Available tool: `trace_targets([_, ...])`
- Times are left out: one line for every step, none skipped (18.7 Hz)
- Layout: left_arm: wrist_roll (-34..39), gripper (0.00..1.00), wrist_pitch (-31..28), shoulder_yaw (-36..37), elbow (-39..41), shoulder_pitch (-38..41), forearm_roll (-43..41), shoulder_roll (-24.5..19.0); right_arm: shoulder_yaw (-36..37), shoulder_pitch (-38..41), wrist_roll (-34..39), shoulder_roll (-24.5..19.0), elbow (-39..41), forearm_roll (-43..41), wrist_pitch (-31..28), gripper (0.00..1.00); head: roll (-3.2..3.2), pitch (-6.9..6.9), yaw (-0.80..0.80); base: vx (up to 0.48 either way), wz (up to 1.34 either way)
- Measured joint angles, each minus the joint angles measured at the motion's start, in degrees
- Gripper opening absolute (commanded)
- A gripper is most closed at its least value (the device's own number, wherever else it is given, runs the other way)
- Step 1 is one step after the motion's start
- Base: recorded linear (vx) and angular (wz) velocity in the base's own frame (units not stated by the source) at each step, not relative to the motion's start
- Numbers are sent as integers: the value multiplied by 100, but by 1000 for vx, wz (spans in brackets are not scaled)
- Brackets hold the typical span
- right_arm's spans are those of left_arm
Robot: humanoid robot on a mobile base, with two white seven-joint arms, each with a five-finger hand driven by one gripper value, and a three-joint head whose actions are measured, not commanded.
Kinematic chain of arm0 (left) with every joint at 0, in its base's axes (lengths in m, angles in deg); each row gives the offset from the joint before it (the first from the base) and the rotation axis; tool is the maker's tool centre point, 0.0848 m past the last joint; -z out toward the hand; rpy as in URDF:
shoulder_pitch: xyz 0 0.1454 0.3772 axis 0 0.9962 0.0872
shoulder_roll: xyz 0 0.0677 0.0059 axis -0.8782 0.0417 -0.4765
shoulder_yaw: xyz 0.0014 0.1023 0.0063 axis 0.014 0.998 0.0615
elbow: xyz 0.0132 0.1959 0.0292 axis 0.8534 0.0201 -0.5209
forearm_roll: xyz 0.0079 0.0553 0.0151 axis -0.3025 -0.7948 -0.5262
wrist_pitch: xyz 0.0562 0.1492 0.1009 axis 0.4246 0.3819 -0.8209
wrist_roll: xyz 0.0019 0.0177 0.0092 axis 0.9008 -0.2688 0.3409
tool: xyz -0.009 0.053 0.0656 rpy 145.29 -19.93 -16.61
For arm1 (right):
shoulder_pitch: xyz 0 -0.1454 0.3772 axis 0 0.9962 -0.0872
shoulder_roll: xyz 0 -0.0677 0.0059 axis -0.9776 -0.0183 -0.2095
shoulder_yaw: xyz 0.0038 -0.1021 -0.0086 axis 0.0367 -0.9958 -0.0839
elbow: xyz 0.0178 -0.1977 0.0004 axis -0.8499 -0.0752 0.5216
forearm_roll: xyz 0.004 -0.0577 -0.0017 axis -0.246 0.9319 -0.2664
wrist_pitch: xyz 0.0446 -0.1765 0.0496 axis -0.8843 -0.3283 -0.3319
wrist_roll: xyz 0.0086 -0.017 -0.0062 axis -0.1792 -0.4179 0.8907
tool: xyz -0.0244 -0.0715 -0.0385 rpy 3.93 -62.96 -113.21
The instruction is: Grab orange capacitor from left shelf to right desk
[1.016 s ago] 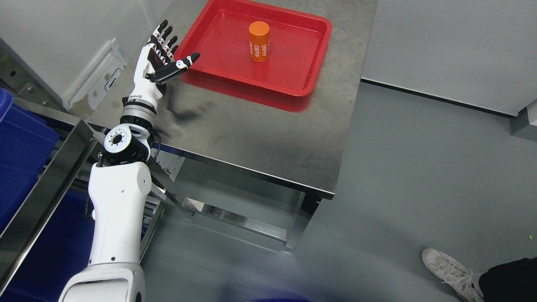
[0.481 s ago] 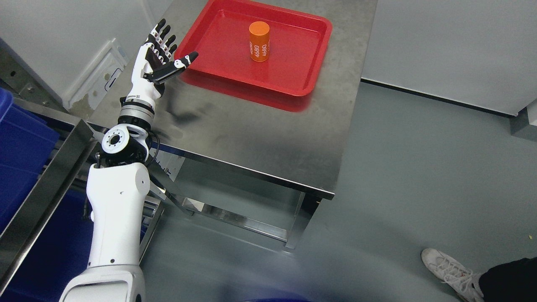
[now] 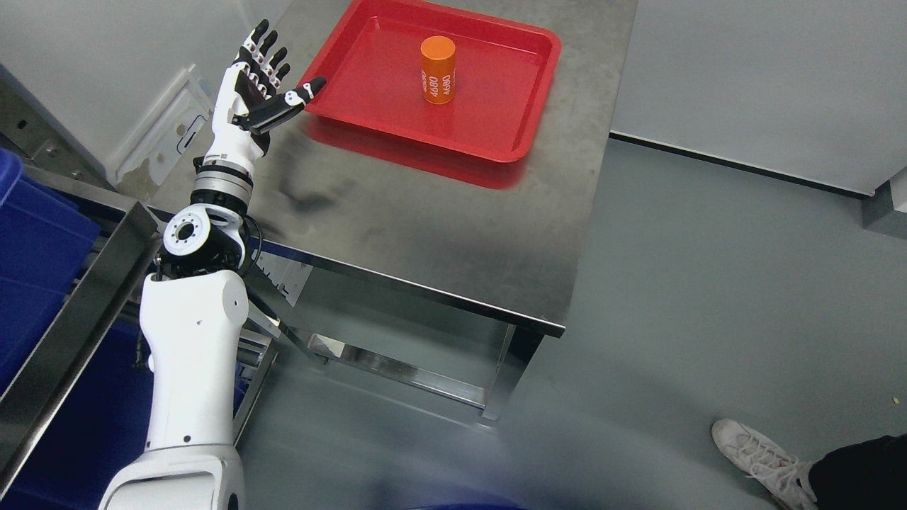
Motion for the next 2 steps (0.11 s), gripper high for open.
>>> trace_targets([-3,100,0,-8,11,7,0,0,0,0,0,0,0,0,0,100,0,0,0,0,0])
trace_targets([-6,100,0,-11,23,12,1,0,0,0,0,0,0,0,0,100,0,0,0,0,0])
